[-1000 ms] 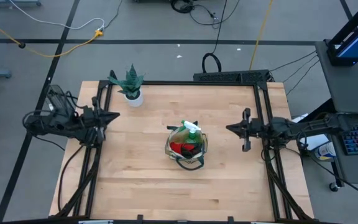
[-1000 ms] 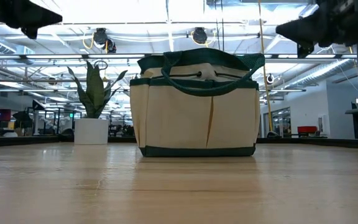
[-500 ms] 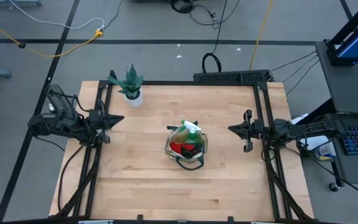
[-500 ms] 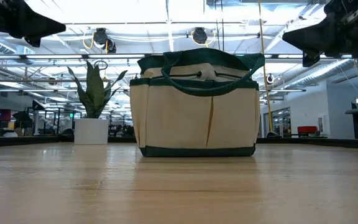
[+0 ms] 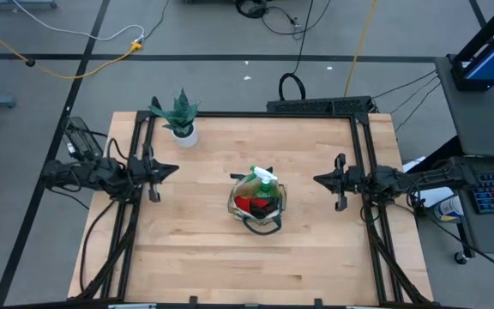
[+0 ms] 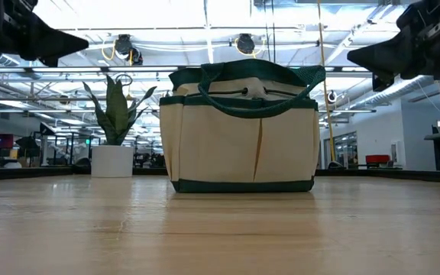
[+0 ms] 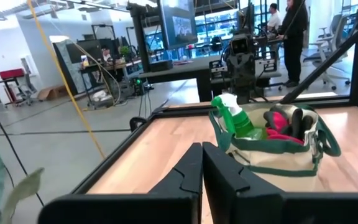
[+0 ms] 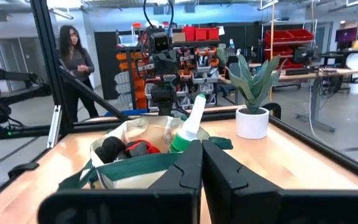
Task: Pick & Place Garden tools in Gardening bag
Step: Return to Home Position
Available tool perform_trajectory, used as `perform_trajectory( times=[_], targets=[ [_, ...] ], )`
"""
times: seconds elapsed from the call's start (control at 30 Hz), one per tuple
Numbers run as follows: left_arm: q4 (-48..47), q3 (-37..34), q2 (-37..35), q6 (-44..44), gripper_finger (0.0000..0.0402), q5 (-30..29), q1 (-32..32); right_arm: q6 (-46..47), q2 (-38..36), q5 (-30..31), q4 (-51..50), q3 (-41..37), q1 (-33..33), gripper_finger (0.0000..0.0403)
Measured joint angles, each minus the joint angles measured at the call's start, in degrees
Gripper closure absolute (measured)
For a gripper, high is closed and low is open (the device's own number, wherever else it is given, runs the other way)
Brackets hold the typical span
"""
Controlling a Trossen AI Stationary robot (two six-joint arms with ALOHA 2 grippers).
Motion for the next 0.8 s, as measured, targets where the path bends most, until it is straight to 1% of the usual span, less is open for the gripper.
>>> perform_trajectory(
  times=[0.2,0.4,0.57,0.67,0.8],
  targets=[
    [4.5,-3.6,0.0,0.8,0.0398,0.0,0.0,1.6,0.0,0.0,0.0,-0.4,0.0,0.0403],
    [5.8,-4.8,0.0,0.6,0.0384,0.0,0.0,1.6,0.0,0.0,-0.5,-0.5,0.0,0.0403],
    [5.8,-5.7,0.0,0.1,0.0397,2.8,0.0,1.6,0.0,0.0,-0.5,-0.6,0.0,0.0403],
    [6.2,-6.3,0.0,-0.7,0.0396,3.4,0.0,1.6,0.0,0.0,-0.5,-0.6,0.0,0.0403],
    [11.5,-9.0,0.0,-0.9,0.0385,3.6,0.0,1.6,0.0,0.0,-0.5,-0.6,0.0,0.0403]
  ],
)
